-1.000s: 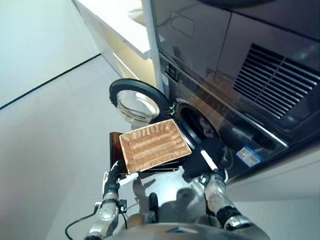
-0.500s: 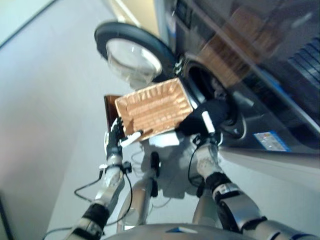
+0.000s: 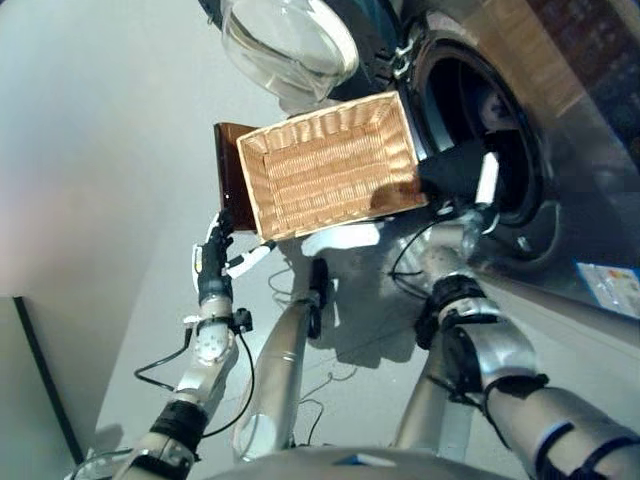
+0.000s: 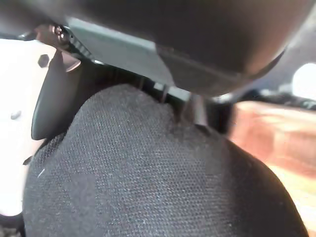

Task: Pick up the clothes and place them into the washing machine

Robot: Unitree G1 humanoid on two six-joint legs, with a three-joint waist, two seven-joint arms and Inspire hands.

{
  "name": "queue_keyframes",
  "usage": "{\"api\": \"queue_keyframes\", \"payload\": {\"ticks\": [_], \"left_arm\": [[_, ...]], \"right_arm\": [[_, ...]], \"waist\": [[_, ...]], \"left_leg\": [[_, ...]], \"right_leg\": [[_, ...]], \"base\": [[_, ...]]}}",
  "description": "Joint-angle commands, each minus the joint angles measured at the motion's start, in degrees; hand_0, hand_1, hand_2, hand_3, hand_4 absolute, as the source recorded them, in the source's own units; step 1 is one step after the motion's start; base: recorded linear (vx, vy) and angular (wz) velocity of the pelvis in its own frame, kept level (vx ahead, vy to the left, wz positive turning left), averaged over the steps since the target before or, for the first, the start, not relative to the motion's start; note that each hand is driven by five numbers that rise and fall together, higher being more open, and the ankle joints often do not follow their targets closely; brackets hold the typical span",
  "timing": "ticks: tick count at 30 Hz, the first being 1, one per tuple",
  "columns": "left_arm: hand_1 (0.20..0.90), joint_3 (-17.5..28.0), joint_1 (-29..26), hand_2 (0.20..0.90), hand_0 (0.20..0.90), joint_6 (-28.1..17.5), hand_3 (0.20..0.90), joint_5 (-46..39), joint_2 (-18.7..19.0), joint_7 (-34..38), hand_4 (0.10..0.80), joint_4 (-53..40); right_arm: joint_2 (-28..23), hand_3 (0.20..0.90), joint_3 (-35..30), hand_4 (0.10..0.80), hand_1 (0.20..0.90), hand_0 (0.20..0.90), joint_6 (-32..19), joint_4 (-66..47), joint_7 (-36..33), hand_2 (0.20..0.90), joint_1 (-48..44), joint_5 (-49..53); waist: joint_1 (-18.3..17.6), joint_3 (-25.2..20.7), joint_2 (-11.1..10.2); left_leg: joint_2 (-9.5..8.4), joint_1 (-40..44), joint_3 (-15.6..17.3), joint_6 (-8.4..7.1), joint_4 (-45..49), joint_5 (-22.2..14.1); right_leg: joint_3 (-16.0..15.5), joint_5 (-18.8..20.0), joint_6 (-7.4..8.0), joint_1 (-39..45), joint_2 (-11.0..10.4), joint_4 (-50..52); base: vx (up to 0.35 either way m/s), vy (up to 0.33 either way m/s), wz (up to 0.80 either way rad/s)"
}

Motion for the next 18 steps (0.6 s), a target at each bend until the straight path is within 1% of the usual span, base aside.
{"api": "queue_keyframes", "payload": {"ticks": [1, 2, 3, 4, 8, 10, 13, 15, 17, 18], "left_arm": [[0.900, 1.89, 1.47, 0.900, 0.900, -5.95, 0.900, 2.64, 3.08, 0.14, 0.800, -6.52], [0.900, 1.64, 1.32, 0.900, 0.900, -5.88, 0.900, 2.60, 3.43, 0.23, 0.800, -6.13], [0.900, 1.59, 1.16, 0.900, 0.900, -5.92, 0.900, 2.57, 3.35, 0.24, 0.800, -6.06], [0.900, 1.42, 1.22, 0.900, 0.900, -5.90, 0.900, 2.40, 3.72, 0.16, 0.800, -5.84], [0.900, 0.49, 1.87, 0.900, 0.900, -6.48, 0.900, 2.23, 4.56, -0.62, 0.800, -7.43], [0.900, 0.47, 2.42, 0.900, 0.900, -6.58, 0.900, 1.93, 4.89, -0.89, 0.800, -7.72], [0.900, 0.92, 2.40, 0.900, 0.900, -6.78, 0.900, 1.62, 5.62, -0.68, 0.800, -7.58], [0.900, 1.20, 2.26, 0.900, 0.900, -7.25, 0.900, 1.49, 5.84, -0.48, 0.800, -7.41], [0.900, 1.18, 2.08, 0.900, 0.900, -7.40, 0.900, 1.72, 6.41, -0.33, 0.800, -7.49], [0.900, 1.49, 2.24, 0.900, 0.900, -7.59, 0.900, 2.04, 6.75, -0.04, 0.800, -7.54]], "right_arm": [[-9.87, 0.200, 0.16, 0.300, 0.200, 0.200, -5.14, -1.54, 4.57, 0.200, -5.10, 0.84], [-11.50, 0.200, 0.60, 0.300, 0.200, 0.200, -5.08, -0.65, 4.52, 0.200, -6.07, 0.87], [-11.73, 0.200, 0.65, 0.300, 0.200, 0.200, -5.03, -0.34, 4.61, 0.200, -6.36, 0.98], [-13.94, 0.200, 1.10, 0.300, 0.200, 0.200, -4.73, 0.41, 4.49, 0.200, -7.36, 0.55], [-20.46, 0.200, 1.80, 0.300, 0.200, 0.200, -3.81, 3.48, 4.21, 0.200, -11.25, 0.47], [-23.82, 0.200, 2.96, 0.300, 0.200, 0.200, -3.52, 4.46, 4.11, 0.200, -14.09, 0.40], [-28.70, 0.200, 4.56, 0.300, 0.200, 0.200, -3.21, 5.29, 3.82, 0.200, -16.57, -0.66], [-31.76, 0.200, 4.88, 0.300, 0.200, 0.200, -3.43, 4.71, 3.27, 0.200, -17.54, -1.56], [-34.49, 0.200, 5.12, 0.300, 0.200, 0.200, -4.66, 4.11, 1.57, 0.200, -18.75, -2.62], [-37.58, 0.200, 5.80, 0.300, 0.200, 0.200, -4.60, 4.13, -0.22, 0.200, -19.24, -5.12]], "waist": [[1.39, -4.74, 2.74], [1.48, -4.83, 2.60], [1.54, -4.86, 2.65], [1.59, -5.00, 2.49], [1.99, -6.08, 2.33], [2.51, -6.89, 2.32], [3.02, -7.96, 2.23], [2.91, -8.36, 2.32], [2.91, -8.66, 2.63], [2.82, -8.95, 2.75]], "left_leg": [[-0.88, -3.96, -1.04, -1.86, 7.38, -7.32], [-0.84, -4.65, -1.15, -1.80, 7.96, -7.56], [-0.85, -4.86, -1.13, -1.80, 8.09, -7.62], [-0.96, -5.33, -1.29, -1.86, 8.29, -7.66], [-1.76, -6.75, -1.88, -2.00, 7.54, -7.35], [-2.18, -7.17, -1.86, -2.04, 7.10, -6.94], [-3.13, -7.79, -2.21, -2.03, 6.83, -6.57], [-3.46, -7.62, -2.26, -2.13, 6.23, -6.40], [-3.99, -7.49, -2.32, -2.25, 5.81, -6.13], [-4.34, -7.36, -2.40, -2.26, 5.41, -5.94]], "right_leg": [[3.33, -2.67, -0.27, 0.84, 2.51, 2.18], [3.49, -2.87, -0.32, 0.19, 2.41, 2.66], [3.54, -2.93, -0.32, -0.03, 2.39, 2.80], [3.62, -3.06, -0.21, -0.52, 2.24, 3.04], [4.02, -3.27, -0.23, -1.79, 1.57, 3.06], [4.39, -3.39, -0.35, -2.56, 1.40, 3.32], [4.88, -3.33, -0.30, -3.04, 0.99, 3.53], [5.16, -3.46, -0.35, -2.83, 0.69, 3.41], [5.38, -3.51, -0.40, -2.63, 0.30, 3.42], [5.46, -3.55, -0.48, -2.38, 0.03, 3.33]], "base": [[0.055, 0.024, 0.08], [0.000, 0.000, 0.00], [0.011, -0.012, -0.05], [0.000, 0.000, 0.00], [0.014, -0.024, 0.15], [0.024, 0.019, 0.15], [0.026, 0.010, 0.11], [0.018, 0.002, 0.19], [0.026, 0.028, 0.31], [0.031, 0.043, 0.30]]}}
